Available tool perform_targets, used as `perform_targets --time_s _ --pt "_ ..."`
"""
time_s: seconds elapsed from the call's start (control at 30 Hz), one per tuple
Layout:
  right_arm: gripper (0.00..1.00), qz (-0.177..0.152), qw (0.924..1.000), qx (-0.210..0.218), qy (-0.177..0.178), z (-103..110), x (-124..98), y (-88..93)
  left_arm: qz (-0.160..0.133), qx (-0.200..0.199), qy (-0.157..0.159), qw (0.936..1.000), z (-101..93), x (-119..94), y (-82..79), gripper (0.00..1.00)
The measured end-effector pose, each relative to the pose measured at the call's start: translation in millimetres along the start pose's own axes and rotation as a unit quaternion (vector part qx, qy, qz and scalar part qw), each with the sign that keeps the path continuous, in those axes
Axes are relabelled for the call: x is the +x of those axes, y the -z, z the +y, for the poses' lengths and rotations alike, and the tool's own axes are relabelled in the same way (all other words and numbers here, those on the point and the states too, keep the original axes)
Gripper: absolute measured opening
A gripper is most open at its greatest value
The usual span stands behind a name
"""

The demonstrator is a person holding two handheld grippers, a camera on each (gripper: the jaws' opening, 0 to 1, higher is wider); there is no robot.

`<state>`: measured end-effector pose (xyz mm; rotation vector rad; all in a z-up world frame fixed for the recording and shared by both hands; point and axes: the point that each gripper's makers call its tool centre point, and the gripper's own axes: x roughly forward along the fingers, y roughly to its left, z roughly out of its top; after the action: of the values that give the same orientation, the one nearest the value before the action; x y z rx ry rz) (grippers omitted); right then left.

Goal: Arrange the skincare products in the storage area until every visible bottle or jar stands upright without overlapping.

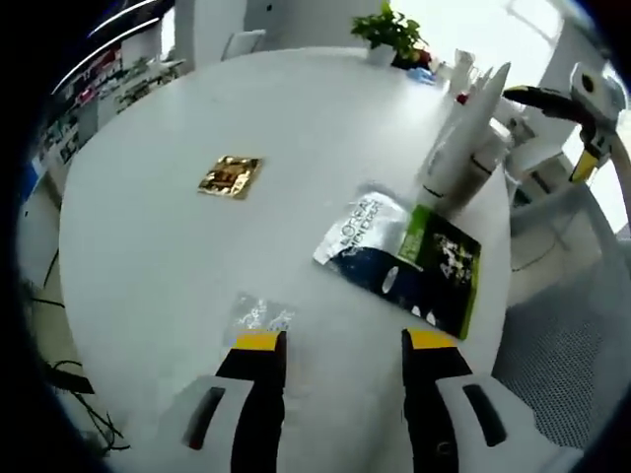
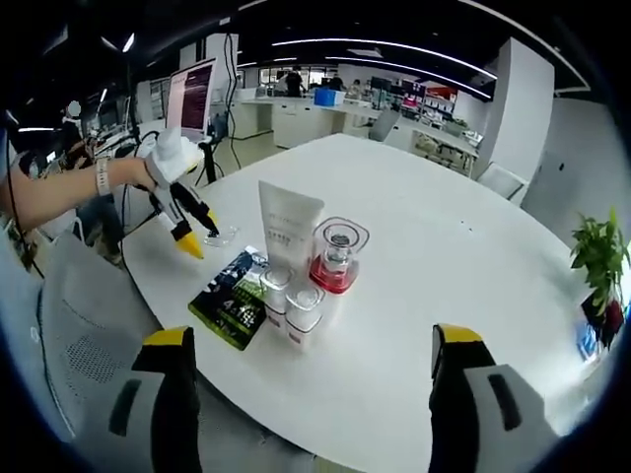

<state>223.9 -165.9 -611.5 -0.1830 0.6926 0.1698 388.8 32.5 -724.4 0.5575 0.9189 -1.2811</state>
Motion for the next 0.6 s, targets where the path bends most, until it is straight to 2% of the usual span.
perform_targets --time_s 0.2,0.27,0.47,0.6 --pt "1.0 -0.002 1.0 -0.001 -0.005 3 2 -1.9 0.042 0.04 -0.043 0.9974 28.4 1 11.9 0.54" --pt "1.0 -0.002 1.0 0.0 -0.005 2 2 -1.8 0.056 0.061 -0.04 0.9957 29.8 4 15.6 0.55" --pt "1.0 0.002 1.0 0.003 -0.005 3 2 1.8 0.078 0.085 -0.05 0.9921 39.5 12 19.9 0.58" --pt "1.0 0.004 1.0 0.007 -0.002 1 0 4.1 0.081 0.096 -0.046 0.9911 40.6 15 17.6 0.58"
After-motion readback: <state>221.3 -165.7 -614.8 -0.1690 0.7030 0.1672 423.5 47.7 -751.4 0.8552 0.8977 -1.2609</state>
